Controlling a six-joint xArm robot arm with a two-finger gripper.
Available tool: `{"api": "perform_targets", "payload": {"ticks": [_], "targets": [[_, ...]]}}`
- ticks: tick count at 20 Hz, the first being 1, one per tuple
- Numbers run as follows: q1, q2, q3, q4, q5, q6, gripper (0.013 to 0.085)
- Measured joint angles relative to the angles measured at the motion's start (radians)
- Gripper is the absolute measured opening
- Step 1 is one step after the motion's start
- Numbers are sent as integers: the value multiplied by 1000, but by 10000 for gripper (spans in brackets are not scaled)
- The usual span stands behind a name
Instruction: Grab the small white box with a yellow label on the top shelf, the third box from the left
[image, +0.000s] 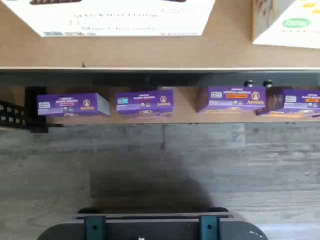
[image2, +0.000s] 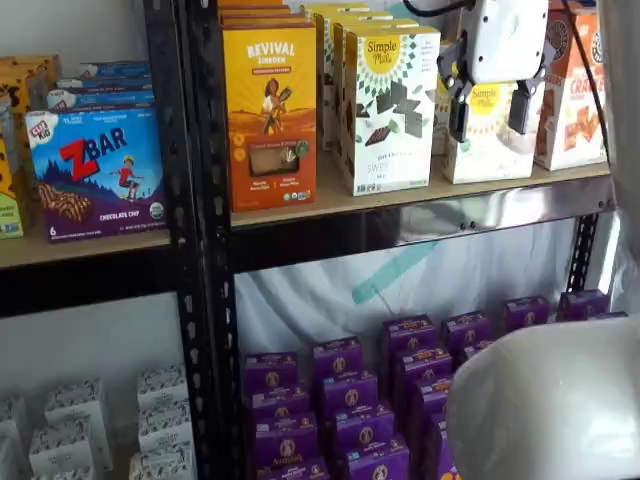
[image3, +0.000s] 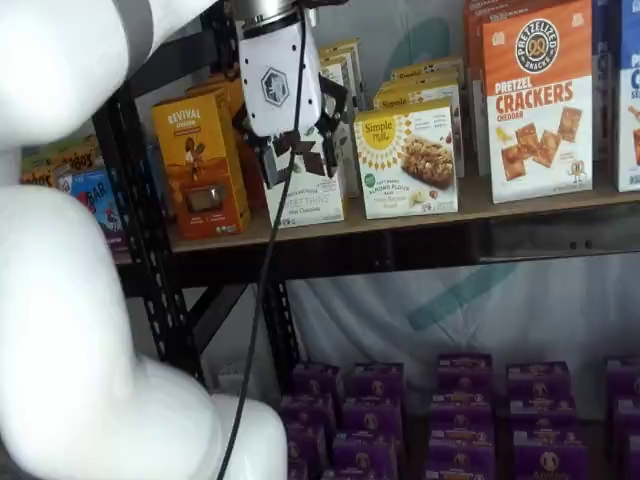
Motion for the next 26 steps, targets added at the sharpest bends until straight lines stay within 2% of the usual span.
{"api": "perform_targets", "payload": {"ticks": [10,26], "targets": [[-48,29,-17,-5,-14,-49,850],[-91,46,-29,-3,-21,-91,850]]}}
